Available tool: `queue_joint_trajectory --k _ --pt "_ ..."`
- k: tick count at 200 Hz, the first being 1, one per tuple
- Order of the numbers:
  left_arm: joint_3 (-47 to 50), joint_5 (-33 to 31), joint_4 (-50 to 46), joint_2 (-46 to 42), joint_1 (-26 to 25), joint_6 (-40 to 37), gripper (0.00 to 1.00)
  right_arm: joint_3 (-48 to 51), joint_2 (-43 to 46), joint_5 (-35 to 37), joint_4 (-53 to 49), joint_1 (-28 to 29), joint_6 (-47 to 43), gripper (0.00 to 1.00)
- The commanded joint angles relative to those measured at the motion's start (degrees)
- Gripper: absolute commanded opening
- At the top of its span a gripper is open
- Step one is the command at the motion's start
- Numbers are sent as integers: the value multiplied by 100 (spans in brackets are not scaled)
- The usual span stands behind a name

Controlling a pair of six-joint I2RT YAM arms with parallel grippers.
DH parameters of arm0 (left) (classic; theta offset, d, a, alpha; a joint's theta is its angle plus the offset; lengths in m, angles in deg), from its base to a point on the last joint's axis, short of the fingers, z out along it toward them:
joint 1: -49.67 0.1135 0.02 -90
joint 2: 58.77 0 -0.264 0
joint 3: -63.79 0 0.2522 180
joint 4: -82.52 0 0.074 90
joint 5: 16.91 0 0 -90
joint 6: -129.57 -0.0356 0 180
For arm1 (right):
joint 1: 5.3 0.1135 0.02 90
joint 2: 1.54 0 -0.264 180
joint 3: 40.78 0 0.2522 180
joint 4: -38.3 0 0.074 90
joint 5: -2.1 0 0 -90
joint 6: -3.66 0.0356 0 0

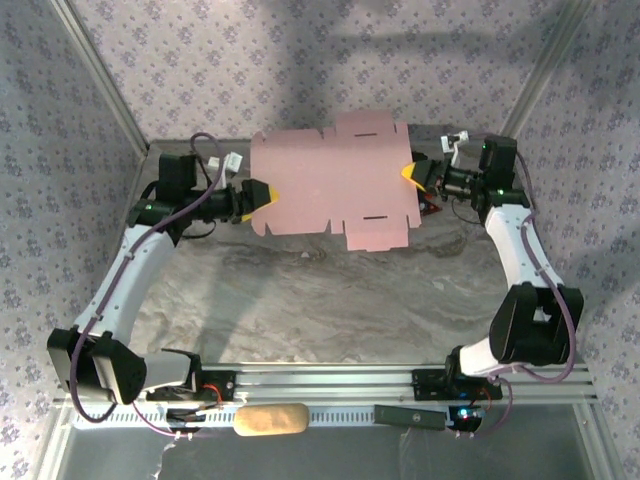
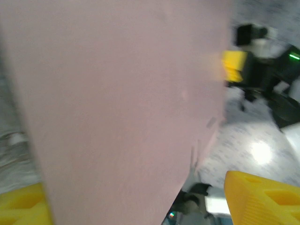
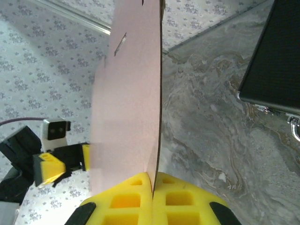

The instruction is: Fold the paper box

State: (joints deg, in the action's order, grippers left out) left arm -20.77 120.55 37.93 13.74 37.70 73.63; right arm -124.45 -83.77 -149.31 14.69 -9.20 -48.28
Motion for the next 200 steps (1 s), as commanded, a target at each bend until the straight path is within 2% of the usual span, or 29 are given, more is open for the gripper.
queue_joint_trajectory --k 1,19,29,43,58,74,86,91,105,120,140,159,183,200 --pt "-124 -1741 -768 -379 43 66 78 106 384 1015 244 250 1120 0" --pt "179 -2721 -721 -1042 -166 591 78 428 816 2102 430 707 2087 0" --pt "377 -3052 -466 -1419 -465 935 76 537 1125 3038 371 1133 2541 0" --pt "556 -3388 -66 -1728 -1183 1290 75 536 1509 4474 11 1854 3026 0" --pt "473 -3997 43 -1816 -2063 1273 75 460 1769 5858 -472 2565 3652 0" --pt "364 -4295 137 -1799 -2769 919 72 110 1878 7389 -1386 3450 4497 0" --pt "255 -4376 -15 -1706 -3019 721 67 -466 1772 8257 -2378 3959 5039 0" --pt "198 -4370 -107 -1652 -3068 662 65 -755 1673 8507 -3147 4095 5351 0" --pt "62 -4345 -205 -1572 -3275 512 58 -1582 1301 8894 -4444 4450 5975 0" --pt "-41 -4652 -126 -1635 -3756 53 56 -2250 922 9122 -5271 4670 6299 0" --pt "-102 -5971 -195 -1850 -4760 -1132 59 -2636 633 9053 -5675 4681 6356 0" --pt "66 -6964 -128 -1944 -5427 -2381 63 -2818 534 9016 -5939 4638 6415 0" --pt "312 -7989 252 -1627 -5956 -3926 65 -2919 508 8909 -5978 4534 6307 0" --pt "443 -8493 595 -1210 -6054 -4814 65 -2983 499 8811 -6049 4484 6253 0"
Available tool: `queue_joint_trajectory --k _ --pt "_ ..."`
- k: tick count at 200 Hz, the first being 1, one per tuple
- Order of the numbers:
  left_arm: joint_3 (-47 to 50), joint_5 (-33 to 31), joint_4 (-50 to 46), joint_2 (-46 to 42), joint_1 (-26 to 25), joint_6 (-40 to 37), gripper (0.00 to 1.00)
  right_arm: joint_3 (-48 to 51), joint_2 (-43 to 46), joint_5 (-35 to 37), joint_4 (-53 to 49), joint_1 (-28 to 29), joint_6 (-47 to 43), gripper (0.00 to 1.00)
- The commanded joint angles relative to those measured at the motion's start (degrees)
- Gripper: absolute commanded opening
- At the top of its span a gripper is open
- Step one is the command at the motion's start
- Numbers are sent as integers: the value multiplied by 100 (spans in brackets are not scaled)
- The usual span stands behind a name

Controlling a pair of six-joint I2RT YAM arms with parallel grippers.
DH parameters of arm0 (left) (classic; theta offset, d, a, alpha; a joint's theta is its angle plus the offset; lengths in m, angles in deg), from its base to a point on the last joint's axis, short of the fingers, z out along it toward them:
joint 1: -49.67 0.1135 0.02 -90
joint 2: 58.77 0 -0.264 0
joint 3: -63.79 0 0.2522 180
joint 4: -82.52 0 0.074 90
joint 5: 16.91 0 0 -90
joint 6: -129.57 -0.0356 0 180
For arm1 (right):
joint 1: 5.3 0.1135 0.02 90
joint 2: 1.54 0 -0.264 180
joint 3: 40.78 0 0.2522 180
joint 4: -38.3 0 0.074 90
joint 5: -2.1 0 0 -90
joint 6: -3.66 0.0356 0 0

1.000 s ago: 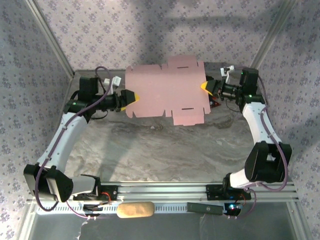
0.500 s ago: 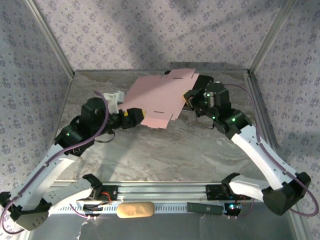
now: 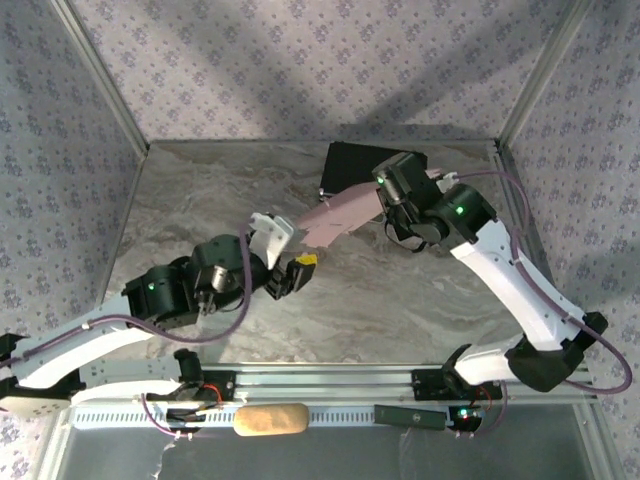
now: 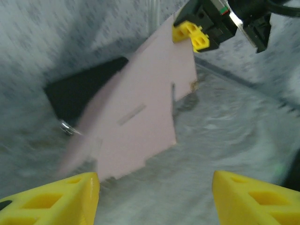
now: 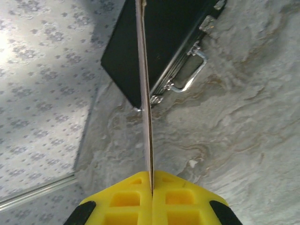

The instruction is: Fold the paper box

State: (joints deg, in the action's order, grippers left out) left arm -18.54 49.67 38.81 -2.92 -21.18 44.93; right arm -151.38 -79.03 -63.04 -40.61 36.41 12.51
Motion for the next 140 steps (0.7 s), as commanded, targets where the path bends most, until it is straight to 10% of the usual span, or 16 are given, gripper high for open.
queue_joint_trajectory --k 1,140 --pt "230 -1417 530 485 -166 -1965 65 -287 24 181 -522 -85 177 0" --pt "236 -789 2555 1515 459 -3121 61 -222 61 -358 -322 -231 29 0"
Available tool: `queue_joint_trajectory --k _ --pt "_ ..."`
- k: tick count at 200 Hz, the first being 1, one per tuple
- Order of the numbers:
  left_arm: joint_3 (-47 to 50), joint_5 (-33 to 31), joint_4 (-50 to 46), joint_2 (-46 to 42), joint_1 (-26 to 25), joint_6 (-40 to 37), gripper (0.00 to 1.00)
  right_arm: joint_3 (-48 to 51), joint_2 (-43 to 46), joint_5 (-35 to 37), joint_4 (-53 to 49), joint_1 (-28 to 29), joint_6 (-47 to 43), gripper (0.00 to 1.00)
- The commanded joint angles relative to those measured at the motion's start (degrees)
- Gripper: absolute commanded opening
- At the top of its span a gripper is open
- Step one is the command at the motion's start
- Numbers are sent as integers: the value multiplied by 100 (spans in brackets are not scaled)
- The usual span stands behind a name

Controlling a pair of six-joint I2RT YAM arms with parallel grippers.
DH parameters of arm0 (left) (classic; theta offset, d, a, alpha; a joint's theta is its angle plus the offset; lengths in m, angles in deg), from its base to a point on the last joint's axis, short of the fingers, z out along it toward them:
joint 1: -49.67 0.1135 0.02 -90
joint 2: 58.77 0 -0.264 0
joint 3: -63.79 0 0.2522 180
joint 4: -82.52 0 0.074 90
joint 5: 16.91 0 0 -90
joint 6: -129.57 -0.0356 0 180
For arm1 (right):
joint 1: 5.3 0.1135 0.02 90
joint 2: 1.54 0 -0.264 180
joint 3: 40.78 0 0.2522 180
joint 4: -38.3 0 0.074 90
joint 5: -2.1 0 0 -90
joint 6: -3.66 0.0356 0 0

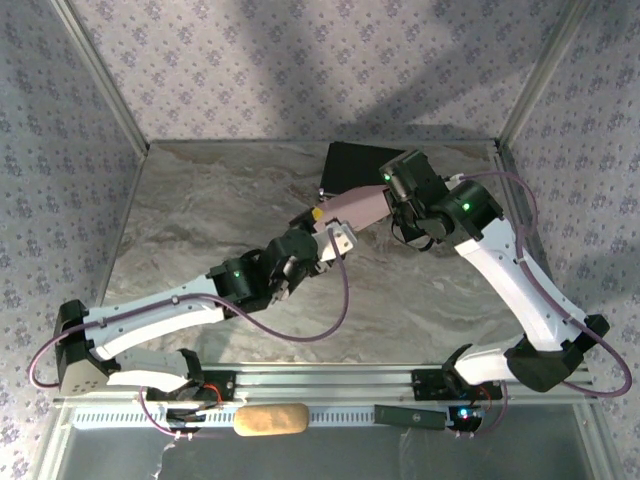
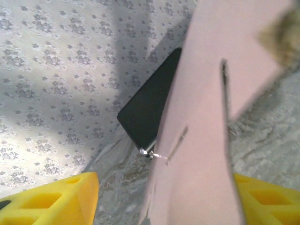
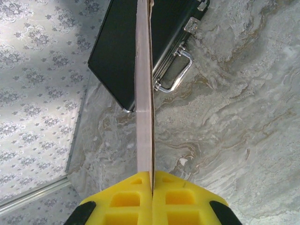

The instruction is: Fold the paper box

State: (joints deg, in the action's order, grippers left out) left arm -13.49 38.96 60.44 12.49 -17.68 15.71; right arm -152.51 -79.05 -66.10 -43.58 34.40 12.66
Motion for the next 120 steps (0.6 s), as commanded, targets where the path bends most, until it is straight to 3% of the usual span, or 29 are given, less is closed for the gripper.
queue_joint_trajectory --k 1,32,56,68,90,108,120 --pt "-272 300 383 -21 117 -198 60 -108 62 -57 -21 -27 14 0" --pt "-316 892 233 4 218 -114 41 -95 94 -120 73 -31 14 0" --pt "-446 1025 -33 26 188 -12 12 37 181 -304 361 -59 -93 0" --pt "-525 958 -145 4 183 114 3 163 290 -454 690 -153 -364 1" --pt "-697 1382 -467 -317 395 688 0 387 681 -489 1456 -331 -1121 47" --pt "-1086 2971 -1194 -640 1217 1773 0 686 1217 -447 2051 -436 -1700 73" --pt "-1318 3977 -1633 -730 1879 2440 0 951 1568 -465 2346 -523 -1890 84"
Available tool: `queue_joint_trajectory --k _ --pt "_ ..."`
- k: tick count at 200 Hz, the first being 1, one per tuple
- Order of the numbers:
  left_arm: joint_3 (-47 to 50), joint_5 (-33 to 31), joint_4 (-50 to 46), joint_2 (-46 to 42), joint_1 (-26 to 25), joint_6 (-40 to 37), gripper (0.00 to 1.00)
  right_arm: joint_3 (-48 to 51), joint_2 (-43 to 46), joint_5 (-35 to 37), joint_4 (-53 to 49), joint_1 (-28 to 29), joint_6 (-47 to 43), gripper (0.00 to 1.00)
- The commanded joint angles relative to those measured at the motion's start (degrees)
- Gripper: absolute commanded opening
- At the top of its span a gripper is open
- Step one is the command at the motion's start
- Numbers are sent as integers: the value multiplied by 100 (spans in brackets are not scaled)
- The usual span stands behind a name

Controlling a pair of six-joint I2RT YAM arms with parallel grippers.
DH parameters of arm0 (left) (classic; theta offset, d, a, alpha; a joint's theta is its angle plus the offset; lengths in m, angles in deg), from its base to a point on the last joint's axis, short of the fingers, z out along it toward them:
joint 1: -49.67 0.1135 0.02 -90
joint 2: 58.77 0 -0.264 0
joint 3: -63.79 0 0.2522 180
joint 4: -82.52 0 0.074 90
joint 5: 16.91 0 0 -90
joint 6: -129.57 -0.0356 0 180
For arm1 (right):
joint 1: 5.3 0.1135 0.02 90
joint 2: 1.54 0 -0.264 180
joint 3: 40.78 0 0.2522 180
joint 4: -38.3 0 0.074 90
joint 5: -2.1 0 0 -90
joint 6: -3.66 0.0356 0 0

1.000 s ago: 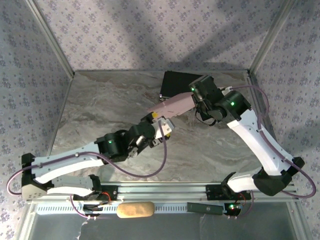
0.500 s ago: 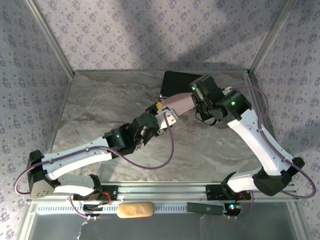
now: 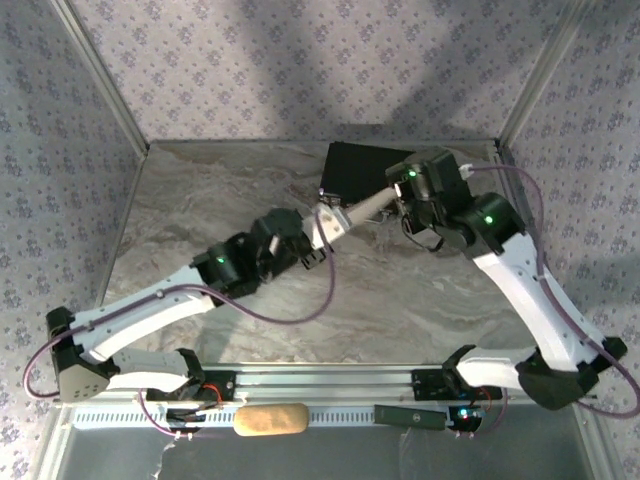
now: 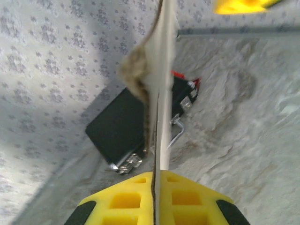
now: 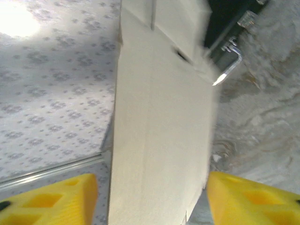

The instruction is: Fold the paper box

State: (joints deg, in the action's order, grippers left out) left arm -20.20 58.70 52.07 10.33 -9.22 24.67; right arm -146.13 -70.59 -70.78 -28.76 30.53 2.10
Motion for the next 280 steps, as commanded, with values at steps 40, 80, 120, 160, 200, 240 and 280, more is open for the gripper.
queue_joint_trajectory --k 40,80,120,160,200,240,280 --pt "-375 3866 -1069 -520 2486 2567 0 645 984 -922 1302 -681 -865 92" --pt "598 4312 -184 -346 3015 2971 0 700 363 -2005 1746 -805 -492 91" --pt "770 4706 -316 15 3288 2833 0 714 -319 -2410 2047 -767 -448 91" --pt "1128 4546 -117 -117 3243 2339 0 510 -1127 -3062 2009 -748 7 85" --pt "1237 3677 -197 -205 2876 1511 0 -8 -1606 -3137 1672 -678 239 87" --pt "1232 2762 -220 -169 2376 883 0 -31 -1839 -3372 1563 -648 397 82" --pt "1267 2469 -103 -219 2215 739 0 248 -1910 -3671 1661 -742 497 74"
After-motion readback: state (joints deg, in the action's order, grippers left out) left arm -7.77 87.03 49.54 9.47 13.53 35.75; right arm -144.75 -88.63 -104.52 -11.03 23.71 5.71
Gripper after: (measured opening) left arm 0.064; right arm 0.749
